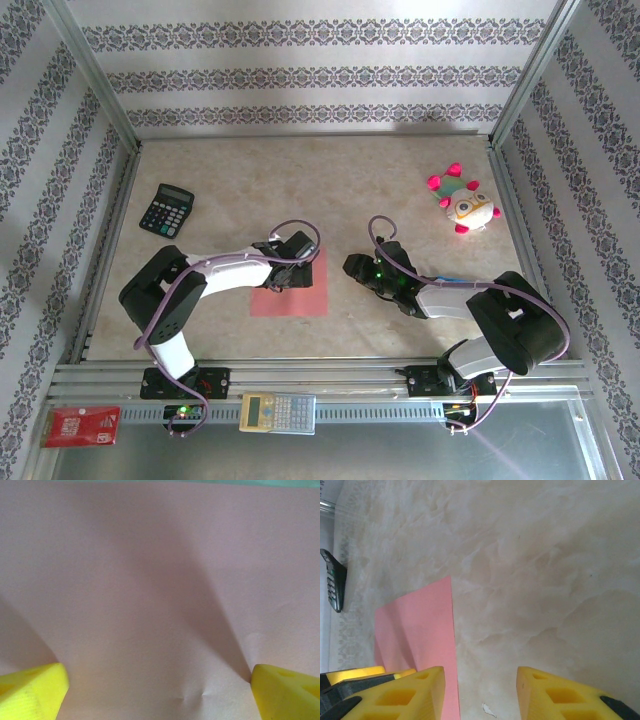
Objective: Fold a paper plane with a square sheet of paper (pick it up from the middle)
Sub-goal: First fold in half a square sheet of paper at the center of the table.
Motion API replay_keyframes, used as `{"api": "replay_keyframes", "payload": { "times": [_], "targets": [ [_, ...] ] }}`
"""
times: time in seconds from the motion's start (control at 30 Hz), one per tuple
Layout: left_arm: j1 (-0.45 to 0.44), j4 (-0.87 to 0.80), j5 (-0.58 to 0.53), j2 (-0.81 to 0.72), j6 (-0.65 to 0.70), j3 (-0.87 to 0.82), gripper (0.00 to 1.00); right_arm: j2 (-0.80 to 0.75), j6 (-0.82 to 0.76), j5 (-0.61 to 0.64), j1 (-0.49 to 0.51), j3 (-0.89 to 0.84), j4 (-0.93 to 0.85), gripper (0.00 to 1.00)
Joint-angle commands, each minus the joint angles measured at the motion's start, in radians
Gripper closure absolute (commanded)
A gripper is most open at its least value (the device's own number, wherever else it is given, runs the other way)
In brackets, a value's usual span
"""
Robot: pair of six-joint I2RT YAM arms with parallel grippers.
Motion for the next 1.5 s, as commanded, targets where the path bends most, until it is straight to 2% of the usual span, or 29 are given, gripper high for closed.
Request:
{"api": "replay_keyframes", "payload": {
  "times": [0.0, 0.37, 0.5, 0.7, 1.03, 1.17, 1.33, 1.47],
  "targets": [
    [-0.012, -0.047, 0.021, 0.054, 0.006, -0.021, 0.06, 0.007, -0.01, -0.014, -0.016, -0.002, 0.021, 0.58],
    [-0.012, -0.021, 0.04, 0.045, 0.01, -0.025, 0.12, 0.004, -0.018, -0.022, -0.028, 0.009, 0.004, 0.59],
    [-0.012, 0.0, 0.054, 0.03, 0.017, -0.018, 0.19, 0.012, -0.017, -0.024, -0.03, 0.011, 0.006, 0.59],
    [-0.012, -0.002, 0.057, 0.027, 0.02, 0.0, 0.24, 0.014, -0.019, -0.032, -0.04, 0.012, 0.003, 0.59],
    [-0.012, 0.048, 0.083, -0.008, 0.024, -0.007, 0.46, 0.023, -0.019, -0.049, -0.059, 0.018, 0.003, 0.59],
    [-0.01, 0.197, 0.147, -0.08, 0.018, -0.066, 0.59, 0.02, -0.022, -0.055, -0.067, 0.017, 0.003, 0.59],
    [0.011, 0.572, 0.332, -0.218, -0.017, -0.21, 0.77, -0.02, -0.039, -0.089, -0.128, 0.019, -0.02, 0.59],
    [0.034, 0.798, 0.529, -0.299, -0.083, -0.258, 0.77, -0.1, -0.094, -0.153, -0.209, 0.04, -0.084, 0.58]
  ]
}}
